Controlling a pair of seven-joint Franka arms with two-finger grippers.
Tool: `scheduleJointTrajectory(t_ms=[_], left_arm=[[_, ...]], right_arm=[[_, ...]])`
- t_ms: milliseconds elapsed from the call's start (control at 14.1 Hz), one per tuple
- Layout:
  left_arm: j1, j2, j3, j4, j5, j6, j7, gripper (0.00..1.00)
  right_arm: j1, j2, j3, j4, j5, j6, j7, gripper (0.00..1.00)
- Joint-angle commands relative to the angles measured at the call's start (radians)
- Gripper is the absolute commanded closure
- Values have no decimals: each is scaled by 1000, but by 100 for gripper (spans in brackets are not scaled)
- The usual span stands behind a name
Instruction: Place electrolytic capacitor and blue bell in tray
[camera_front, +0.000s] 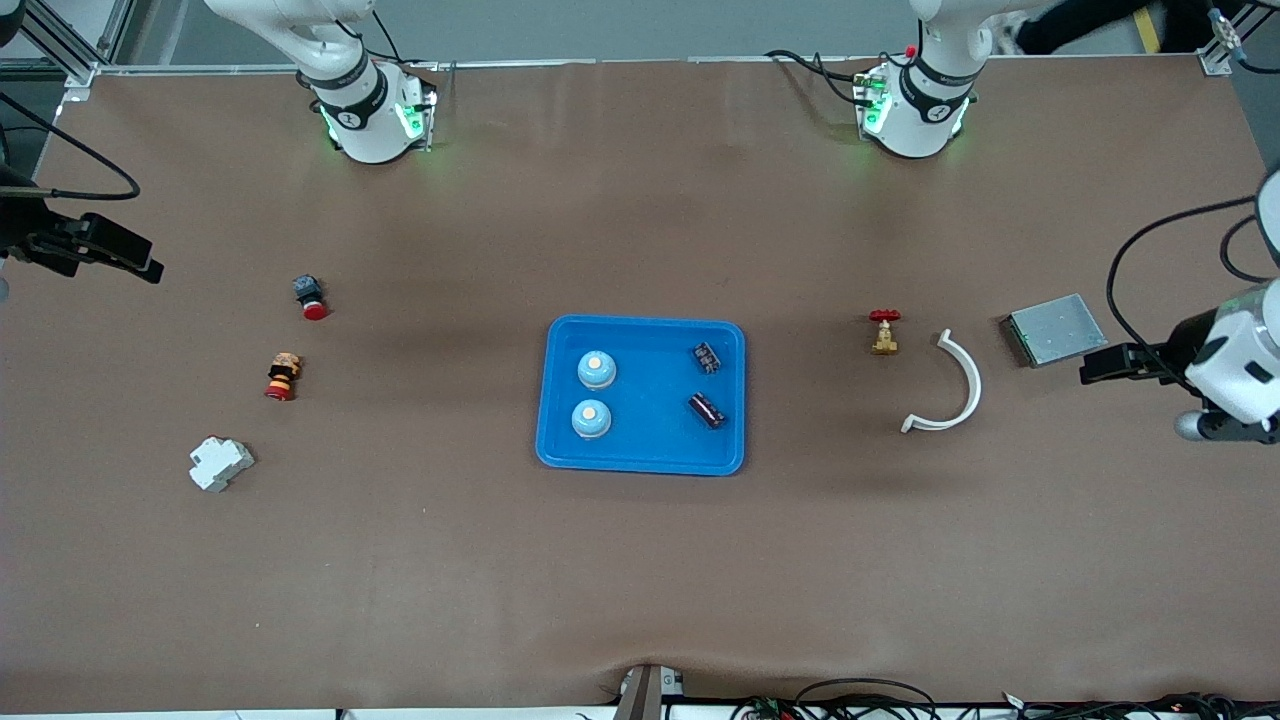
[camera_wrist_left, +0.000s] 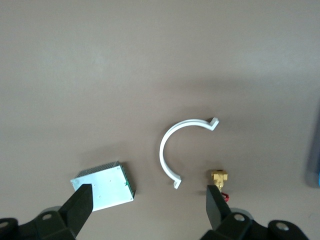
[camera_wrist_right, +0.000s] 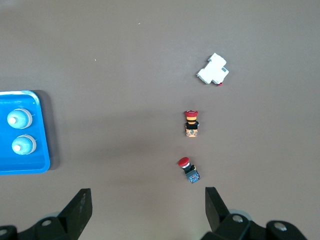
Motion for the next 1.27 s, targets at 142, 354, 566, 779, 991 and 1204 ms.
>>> scheduleJointTrajectory(t_ms=[142, 354, 566, 779, 991, 1204], left_arm=[[1, -224, -28, -183, -43, 65, -29, 0], [-3, -255, -73, -146, -43, 25, -34, 0], [-16, -229, -133, -40, -24, -31, -64, 0], [-17, -218, -135, -35, -24, -31, -87, 0], [-13, -212, -135, -35, -23, -33, -89, 0], [-14, -206, -138, -35, -23, -33, -86, 0]], right_arm=[[-12, -20, 14, -12, -8, -7, 12, 0], [-12, -20, 16, -12, -5, -9, 9, 0], [-10, -20, 16, -12, -3, -9, 6, 0], [-13, -20, 17, -12, -3, -1, 3, 0], [-12, -20, 17, -10, -3, 0, 3, 0], [-10, -18, 19, -7, 0, 3, 3, 0]])
